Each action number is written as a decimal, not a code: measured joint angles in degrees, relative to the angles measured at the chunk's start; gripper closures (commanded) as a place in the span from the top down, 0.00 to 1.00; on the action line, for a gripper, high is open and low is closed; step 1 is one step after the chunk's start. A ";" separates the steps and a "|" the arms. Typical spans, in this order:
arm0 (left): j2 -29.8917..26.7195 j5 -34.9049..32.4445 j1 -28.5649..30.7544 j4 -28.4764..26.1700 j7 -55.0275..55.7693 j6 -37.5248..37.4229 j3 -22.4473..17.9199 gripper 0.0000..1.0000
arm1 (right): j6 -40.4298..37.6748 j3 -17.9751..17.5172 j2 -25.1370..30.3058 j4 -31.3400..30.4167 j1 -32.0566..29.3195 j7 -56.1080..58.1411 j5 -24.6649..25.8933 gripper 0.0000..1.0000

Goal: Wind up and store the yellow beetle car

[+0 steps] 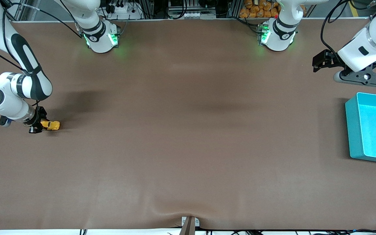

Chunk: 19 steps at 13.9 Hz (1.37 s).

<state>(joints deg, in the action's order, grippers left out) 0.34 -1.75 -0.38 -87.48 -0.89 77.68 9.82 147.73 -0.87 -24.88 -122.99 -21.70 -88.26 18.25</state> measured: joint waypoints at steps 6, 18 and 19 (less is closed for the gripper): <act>0.00 0.00 0.16 0.01 0.11 0.00 -0.01 1.00 | -22.30 -4.11 -0.04 14.63 0.03 0.01 -0.40 1.00; 0.29 0.00 1.23 -1.37 3.88 0.06 -0.15 1.00 | -46.21 -6.38 3.69 31.42 1.24 20.68 -7.78 1.00; 0.29 0.00 1.50 -2.03 5.64 0.27 -0.16 1.00 | -47.30 -6.43 3.97 32.02 2.00 22.69 -7.78 1.00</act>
<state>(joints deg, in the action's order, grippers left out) 0.63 -1.75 1.12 -89.52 4.75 77.96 9.66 100.43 -7.31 -20.91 -90.97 -19.70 -65.57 10.47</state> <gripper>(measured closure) 0.000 0.000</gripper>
